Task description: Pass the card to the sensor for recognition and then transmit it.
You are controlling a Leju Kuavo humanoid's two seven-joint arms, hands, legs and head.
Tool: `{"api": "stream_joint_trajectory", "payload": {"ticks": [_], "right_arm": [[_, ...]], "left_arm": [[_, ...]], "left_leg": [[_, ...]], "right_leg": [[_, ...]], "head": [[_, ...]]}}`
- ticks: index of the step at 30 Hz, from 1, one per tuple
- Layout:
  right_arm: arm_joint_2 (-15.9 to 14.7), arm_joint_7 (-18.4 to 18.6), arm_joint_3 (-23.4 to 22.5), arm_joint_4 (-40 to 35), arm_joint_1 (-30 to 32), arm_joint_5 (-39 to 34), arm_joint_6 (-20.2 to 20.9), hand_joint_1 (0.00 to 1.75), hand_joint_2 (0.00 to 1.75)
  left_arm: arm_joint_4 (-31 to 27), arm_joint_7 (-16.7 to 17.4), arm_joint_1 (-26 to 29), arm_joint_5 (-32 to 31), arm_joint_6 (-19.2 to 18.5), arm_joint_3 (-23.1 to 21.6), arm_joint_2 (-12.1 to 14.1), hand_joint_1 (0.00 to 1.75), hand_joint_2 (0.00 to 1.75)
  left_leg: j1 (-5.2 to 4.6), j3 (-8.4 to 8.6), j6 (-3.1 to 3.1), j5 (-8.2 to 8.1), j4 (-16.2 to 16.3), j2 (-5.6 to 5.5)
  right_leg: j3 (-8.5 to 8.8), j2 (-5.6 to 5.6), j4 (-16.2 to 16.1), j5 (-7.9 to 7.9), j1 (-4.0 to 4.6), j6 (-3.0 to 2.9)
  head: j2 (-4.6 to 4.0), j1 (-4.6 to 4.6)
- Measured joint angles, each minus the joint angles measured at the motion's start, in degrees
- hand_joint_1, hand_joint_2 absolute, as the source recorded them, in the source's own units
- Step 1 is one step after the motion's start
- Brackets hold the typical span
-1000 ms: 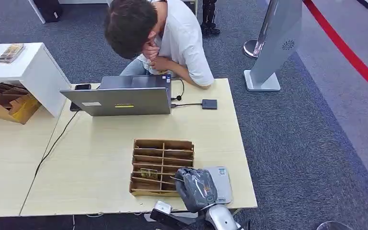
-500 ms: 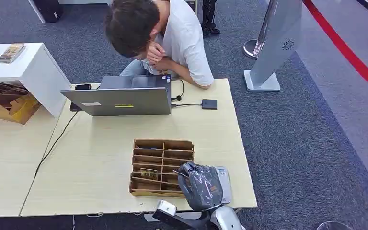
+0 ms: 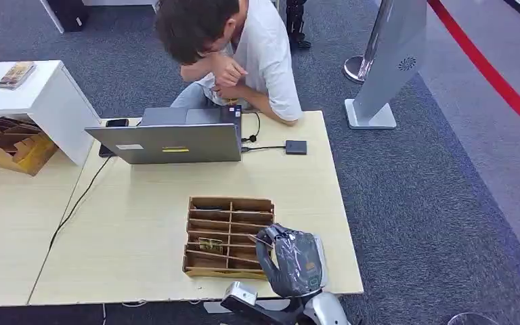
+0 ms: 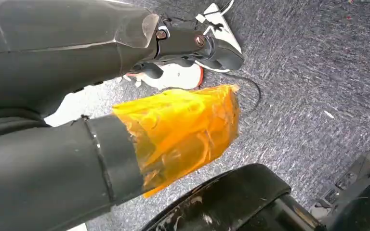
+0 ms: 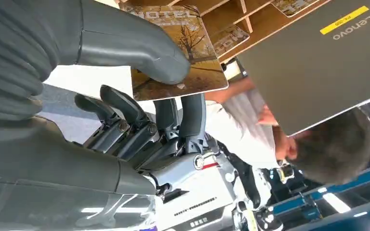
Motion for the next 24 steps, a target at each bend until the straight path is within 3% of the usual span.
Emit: {"api": "stream_joint_trajectory", "payload": {"ticks": [14, 24], "right_arm": [[0.0, 0.0, 0.0, -0.1, 0.2, 0.0, 0.0, 1.75, 1.75], [0.0, -3.4, -1.7, -4.3, 1.7, -2.8, -2.8, 1.75, 1.75]], "left_arm": [[0.0, 0.0, 0.0, 0.0, 0.0, 0.0, 0.0, 0.00, 0.00], [0.0, 0.2, 0.1, 0.4, 0.5, 0.0, 0.0, 0.00, 0.00]], "left_leg": [[0.00, 0.00, 0.00, 0.00, 0.0, 0.00], [0.00, 0.00, 0.00, 0.00, 0.0, 0.00]], "right_leg": [[0.00, 0.00, 0.0, 0.00, 0.00, 0.00], [0.00, 0.00, 0.0, 0.00, 0.00, 0.00]], "head": [[0.00, 0.00], [0.00, -0.02]]}}
